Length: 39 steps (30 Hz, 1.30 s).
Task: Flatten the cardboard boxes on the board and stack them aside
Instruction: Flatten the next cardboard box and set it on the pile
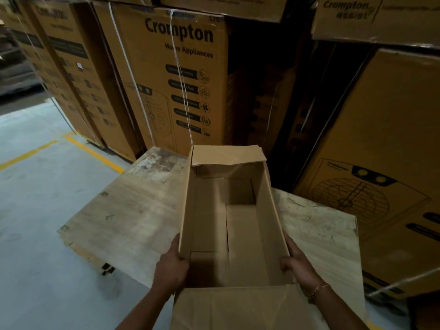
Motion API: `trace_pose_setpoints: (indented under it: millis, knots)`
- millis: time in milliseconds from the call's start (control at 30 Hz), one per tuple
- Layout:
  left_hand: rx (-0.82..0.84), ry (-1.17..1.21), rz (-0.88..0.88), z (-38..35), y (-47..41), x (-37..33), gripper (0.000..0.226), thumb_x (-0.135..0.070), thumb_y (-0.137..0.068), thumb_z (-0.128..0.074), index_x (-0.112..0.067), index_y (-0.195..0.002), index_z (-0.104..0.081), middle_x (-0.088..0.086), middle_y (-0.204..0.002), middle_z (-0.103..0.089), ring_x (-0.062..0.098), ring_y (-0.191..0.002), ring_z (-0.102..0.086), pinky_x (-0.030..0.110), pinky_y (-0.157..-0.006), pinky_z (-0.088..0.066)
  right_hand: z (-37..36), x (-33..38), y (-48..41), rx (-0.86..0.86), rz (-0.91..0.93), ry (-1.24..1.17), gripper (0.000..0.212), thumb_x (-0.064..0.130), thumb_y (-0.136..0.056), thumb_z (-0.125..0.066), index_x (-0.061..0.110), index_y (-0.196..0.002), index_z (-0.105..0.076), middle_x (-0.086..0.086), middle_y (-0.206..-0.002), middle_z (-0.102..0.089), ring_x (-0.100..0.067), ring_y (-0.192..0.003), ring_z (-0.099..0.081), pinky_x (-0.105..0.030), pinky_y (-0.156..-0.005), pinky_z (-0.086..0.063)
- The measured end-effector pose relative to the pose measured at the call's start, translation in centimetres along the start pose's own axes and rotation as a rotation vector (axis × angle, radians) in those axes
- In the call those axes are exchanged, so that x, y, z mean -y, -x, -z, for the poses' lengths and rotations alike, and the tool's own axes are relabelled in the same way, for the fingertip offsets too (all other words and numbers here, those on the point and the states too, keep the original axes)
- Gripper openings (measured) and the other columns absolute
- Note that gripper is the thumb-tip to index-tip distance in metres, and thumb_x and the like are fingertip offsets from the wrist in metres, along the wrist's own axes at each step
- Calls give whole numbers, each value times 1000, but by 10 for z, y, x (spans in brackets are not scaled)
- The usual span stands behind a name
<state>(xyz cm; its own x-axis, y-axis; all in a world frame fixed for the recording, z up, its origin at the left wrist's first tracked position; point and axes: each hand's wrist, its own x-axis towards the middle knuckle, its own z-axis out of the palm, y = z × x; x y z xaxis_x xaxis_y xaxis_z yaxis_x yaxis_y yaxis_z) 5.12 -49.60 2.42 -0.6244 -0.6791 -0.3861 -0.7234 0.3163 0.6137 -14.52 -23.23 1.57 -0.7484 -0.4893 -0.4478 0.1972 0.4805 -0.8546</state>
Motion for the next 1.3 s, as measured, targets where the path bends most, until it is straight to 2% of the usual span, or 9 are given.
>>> trace_pose_setpoints:
  millis: [167,300,500,667,833,900,1000,1133,1300]
  knots:
    - [-19,-66,-14,5,2,3,79,-17,-89,-52,-37,-155,-13,-4,-90,-63,14,-71,-60,27,-61,-46,-6,-2,6,-44,-52,-93,99,15,-56,-55,40,-150,-35,8,-130,-59,-21,-103,-63,-37,-72,-55]
    - [-55,-111,-31,3,1,13,81,-26,-88,-51,-37,-156,-8,1,-129,-63,24,-96,-66,38,-84,-54,-6,-7,16,-108,-81,53,92,19,-68,-61,46,-151,-29,6,-139,-54,-18,-107,-61,-44,-86,-55]
    - [-34,-290,-106,5,-6,14,81,-32,-93,-50,-24,-157,-2,3,-156,-36,25,-110,-62,36,-87,-52,4,1,31,-130,-58,630,100,41,-81,-63,28,-158,-1,4,-164,-15,-22,-140,-37,-34,-104,-41]
    - [-113,-638,-162,8,-6,6,92,-44,-93,-47,-13,-156,13,11,-166,5,36,-151,-7,53,-114,-31,3,31,19,-207,66,1057,104,51,-84,-59,24,-157,9,-3,-165,12,-29,-152,2,-41,-122,-17]
    - [-168,-675,-241,12,-37,-16,101,-58,-88,-47,-13,-156,11,15,-165,7,40,-151,2,64,-114,-22,-26,84,-9,-14,214,1220,98,65,-81,-58,25,-158,-12,-3,-166,-5,-26,-152,-5,-40,-121,-9]
    - [-143,-623,-223,14,-56,-29,101,-58,-88,-50,-14,-157,10,14,-165,7,42,-150,0,66,-111,-26,-40,104,-8,381,93,1035,107,71,-73,-68,28,-157,-18,2,-164,-20,-19,-148,-22,-31,-118,-19]
    - [-148,-539,-199,14,-77,-36,97,-52,-90,-53,-17,-156,9,13,-166,5,43,-150,-4,68,-108,-31,-68,99,16,834,-121,880,96,52,-74,-81,34,-152,-30,7,-152,-44,-11,-133,-46,-24,-108,-37]
    - [-151,-497,-189,9,-82,-34,96,-49,-91,-53,-17,-157,10,12,-166,4,41,-150,-6,65,-108,-33,-98,55,36,672,135,1201,65,44,-72,-70,45,-134,-49,-5,-128,-63,-28,-116,-60,-34,-96,-49]
    - [-125,-495,-174,17,-106,-47,98,-51,-89,-55,-17,-157,8,16,-165,2,44,-149,-7,65,-108,-31,-101,52,38,595,226,1242,52,37,-76,-61,45,-127,-55,-6,-121,-66,-32,-113,-61,-38,-95,-50]
